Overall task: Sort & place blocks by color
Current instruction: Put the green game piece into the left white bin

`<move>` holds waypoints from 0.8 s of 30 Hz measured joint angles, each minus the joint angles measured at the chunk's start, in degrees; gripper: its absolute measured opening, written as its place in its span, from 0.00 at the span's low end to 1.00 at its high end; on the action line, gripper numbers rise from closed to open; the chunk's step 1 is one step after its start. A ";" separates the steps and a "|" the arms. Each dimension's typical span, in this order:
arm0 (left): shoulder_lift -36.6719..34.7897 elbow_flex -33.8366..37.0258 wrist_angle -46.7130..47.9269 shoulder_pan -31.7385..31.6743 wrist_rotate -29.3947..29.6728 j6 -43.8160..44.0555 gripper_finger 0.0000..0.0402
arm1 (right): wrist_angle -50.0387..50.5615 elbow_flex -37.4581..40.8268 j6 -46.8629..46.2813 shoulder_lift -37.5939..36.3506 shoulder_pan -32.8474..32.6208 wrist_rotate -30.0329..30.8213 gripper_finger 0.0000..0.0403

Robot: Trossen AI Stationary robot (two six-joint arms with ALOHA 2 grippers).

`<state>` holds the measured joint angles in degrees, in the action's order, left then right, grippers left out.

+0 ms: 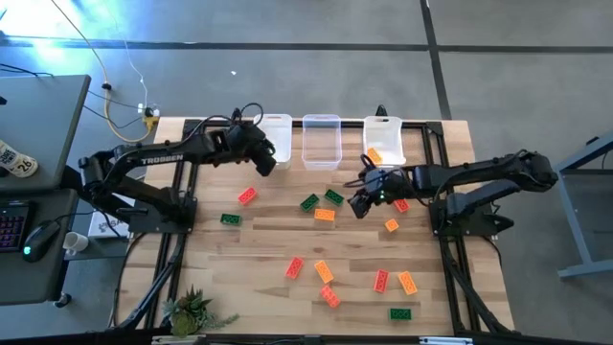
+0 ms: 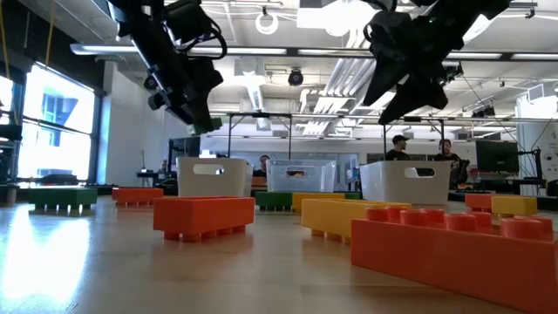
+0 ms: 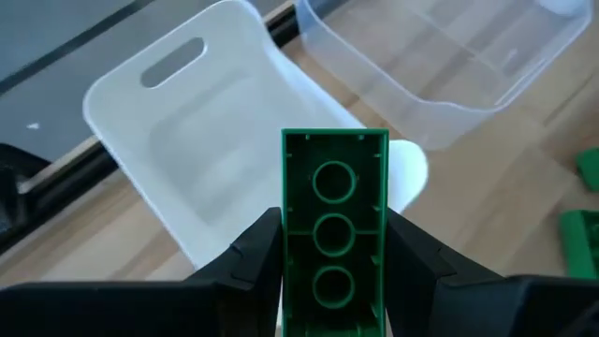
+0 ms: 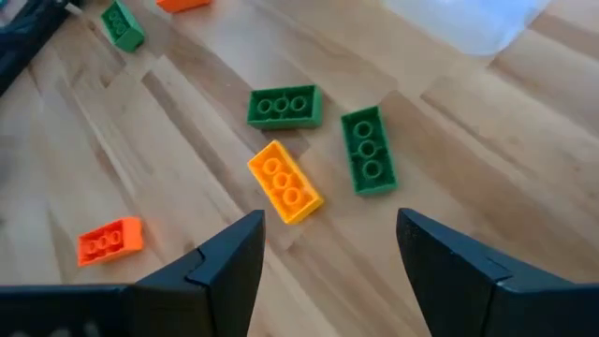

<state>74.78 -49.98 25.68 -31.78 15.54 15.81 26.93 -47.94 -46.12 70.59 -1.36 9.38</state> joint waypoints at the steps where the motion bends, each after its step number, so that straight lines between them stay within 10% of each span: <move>1: 0.00 0.00 -0.24 -0.52 -0.11 0.00 0.28 | 0.02 0.00 -0.52 0.00 -0.73 0.38 0.57; 24: 5.58 0.00 -8.20 -5.87 -1.64 -1.04 0.32 | 30.08 0.00 -27.13 0.02 -11.55 6.07 0.57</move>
<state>80.37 -49.98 17.47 -37.65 13.90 14.78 57.01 -47.94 -73.25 70.61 -12.91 15.45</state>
